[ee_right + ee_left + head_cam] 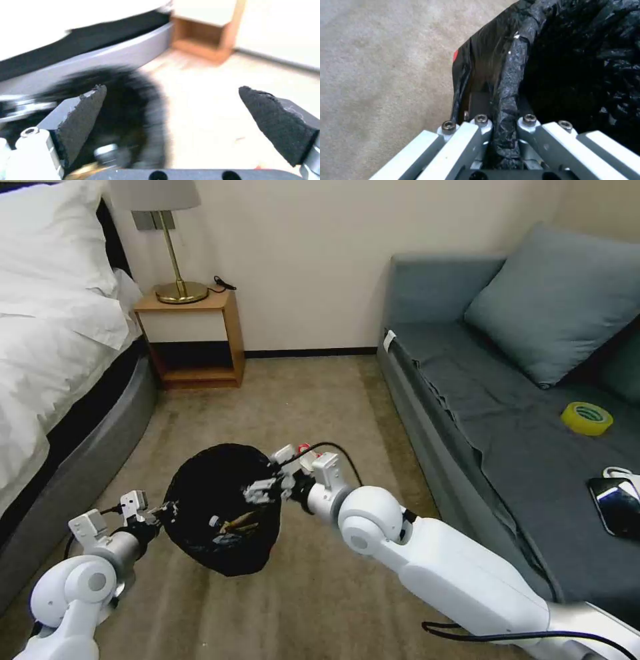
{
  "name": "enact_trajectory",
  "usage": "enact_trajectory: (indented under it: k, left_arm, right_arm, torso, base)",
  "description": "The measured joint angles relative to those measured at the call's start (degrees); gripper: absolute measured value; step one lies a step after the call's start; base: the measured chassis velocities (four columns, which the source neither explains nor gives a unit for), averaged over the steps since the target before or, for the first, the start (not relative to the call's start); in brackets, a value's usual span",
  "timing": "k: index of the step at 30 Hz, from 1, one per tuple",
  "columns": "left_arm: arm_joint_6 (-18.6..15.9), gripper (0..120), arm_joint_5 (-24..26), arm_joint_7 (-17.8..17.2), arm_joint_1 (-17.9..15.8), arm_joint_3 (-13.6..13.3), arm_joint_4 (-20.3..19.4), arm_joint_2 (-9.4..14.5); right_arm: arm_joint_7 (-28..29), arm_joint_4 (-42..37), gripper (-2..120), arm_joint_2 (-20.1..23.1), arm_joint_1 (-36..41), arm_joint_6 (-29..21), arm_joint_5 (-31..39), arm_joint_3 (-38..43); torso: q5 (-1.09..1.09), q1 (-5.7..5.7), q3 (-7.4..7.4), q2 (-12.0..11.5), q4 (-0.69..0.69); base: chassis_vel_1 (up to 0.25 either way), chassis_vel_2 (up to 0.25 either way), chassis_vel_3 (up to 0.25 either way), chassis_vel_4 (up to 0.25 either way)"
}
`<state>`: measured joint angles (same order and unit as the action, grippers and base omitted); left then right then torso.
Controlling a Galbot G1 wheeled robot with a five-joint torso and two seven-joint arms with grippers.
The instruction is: Pick up the trash bin, then pick up the garbage on the floor and place it into the trash bin.
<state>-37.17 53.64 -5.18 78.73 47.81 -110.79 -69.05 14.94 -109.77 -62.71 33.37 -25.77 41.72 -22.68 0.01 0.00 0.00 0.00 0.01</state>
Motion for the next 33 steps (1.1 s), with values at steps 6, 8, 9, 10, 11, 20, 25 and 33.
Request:
enact_trajectory:
  k: [6, 8, 9, 10, 11, 20, 25, 33]
  left_arm:
    - [1.7, 3, -2.8, 1.5, 0.9, 0.8, -1.2, -0.8]
    - [2.1, 3, -4.0, 1.7, 1.3, 1.1, -2.0, -1.3]
    - [2.1, 3, -4.0, 1.7, 1.3, 1.1, -2.1, -1.3]
    - [2.1, 3, -4.0, 1.7, 1.3, 1.1, -2.1, -1.3]
    - [2.2, 3, -4.5, 1.8, 1.6, 1.2, -2.5, -1.5]
    - [2.9, 3, -10.0, 2.4, 4.2, 2.2, -7.8, -4.1]
    - [2.9, 3, -11.9, 2.4, 4.7, 2.3, -8.4, -5.1]
    - [3.0, 3, -13.9, 3.0, 4.5, 2.8, -7.8, -5.8]
  right_arm:
    - [6.2, -2.5, 100, 2.8, 6.4, 3.6, -12.8, 6.7]
    - [7.1, -3.9, 100, 3.2, 13.0, 4.7, -20.4, 11.9]
    - [7.2, -4.0, 100, 3.2, 13.3, 4.8, -20.6, 12.1]
    - [7.2, -4.0, 100, 3.2, 13.3, 4.8, -20.6, 12.1]
    - [7.9, -5.0, 100, 3.2, 16.3, 5.1, -22.6, 13.8]
    - [7.3, -12.3, 100, -2.4, 36.7, 9.4, -34.7, 27.8]
    - [5.6, -14.8, 100, -7.0, 42.8, 9.9, -37.5, 31.6]
    - [3.6, -17.0, 100, -9.5, 48.4, 11.4, -41.0, 35.8]
  torso:
    - [0.00, 0.00, 0.00, 0.0, 0.00]
    - [0.00, 0.00, 0.00, 0.0, -0.01]
    - [0.00, 0.00, 0.00, 0.0, -0.01]
    - [0.00, 0.00, 0.00, 0.0, -0.01]
    - [0.01, 0.00, 0.00, 0.0, -0.02]
    - [0.00, 0.00, -0.01, 0.0, -0.02]
    - [-0.02, 0.00, -0.01, 0.0, -0.01]
    - [-0.02, 0.00, 0.00, 0.0, -0.01]
  base:
    - [0.000, 0.000, 0.000, 0.000]
    - [0.000, 0.000, 0.000, 0.000]
    - [0.000, 0.000, 0.000, 0.000]
    - [0.000, 0.000, 0.000, 0.000]
    - [0.000, 0.000, 0.000, 0.000]
    - [0.000, 0.000, 0.000, 0.000]
    - [0.000, 0.000, 0.000, 0.000]
    - [0.000, 0.000, 0.000, 0.000]
